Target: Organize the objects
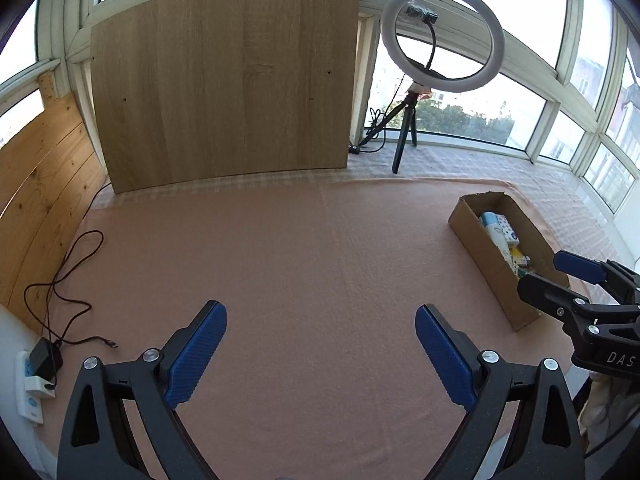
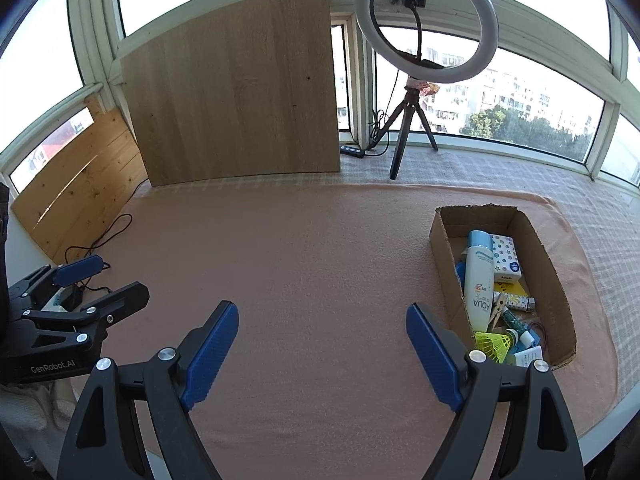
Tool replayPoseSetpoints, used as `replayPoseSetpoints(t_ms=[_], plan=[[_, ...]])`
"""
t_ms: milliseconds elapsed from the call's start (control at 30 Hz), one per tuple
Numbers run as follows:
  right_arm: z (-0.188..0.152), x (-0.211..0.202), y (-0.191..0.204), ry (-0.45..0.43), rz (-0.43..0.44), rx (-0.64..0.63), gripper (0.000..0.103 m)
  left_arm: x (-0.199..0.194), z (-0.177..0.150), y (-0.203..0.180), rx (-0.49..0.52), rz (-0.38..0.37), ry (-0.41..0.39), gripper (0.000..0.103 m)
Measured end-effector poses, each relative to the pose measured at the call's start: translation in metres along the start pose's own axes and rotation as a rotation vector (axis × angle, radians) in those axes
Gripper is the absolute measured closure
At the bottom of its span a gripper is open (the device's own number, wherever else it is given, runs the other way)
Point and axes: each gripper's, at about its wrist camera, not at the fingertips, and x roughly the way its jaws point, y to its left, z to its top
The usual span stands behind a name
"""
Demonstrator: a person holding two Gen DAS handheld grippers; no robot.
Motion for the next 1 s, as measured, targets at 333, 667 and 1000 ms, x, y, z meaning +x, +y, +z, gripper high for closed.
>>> replayPoseSetpoints(t_ms=[333,667,1000], plan=[[-0.015,0.0,0.036,-0.005,-0.019,-0.045,0.02,-0.025,-0.027,0.028,-0.034,0.042,0.005,0.006],[-0.019,0.002,0.045,-0.002,-0.026,-0.045,0.02,-0.027,-0.035,0.041,-0.041,0.06,0.012,0.006],[-0.021,0.004,0.045,0.003,-0.05,-0.052,0.02,-0.019,-0.032,0.042,-0.048,0.051,0.015,0.006]])
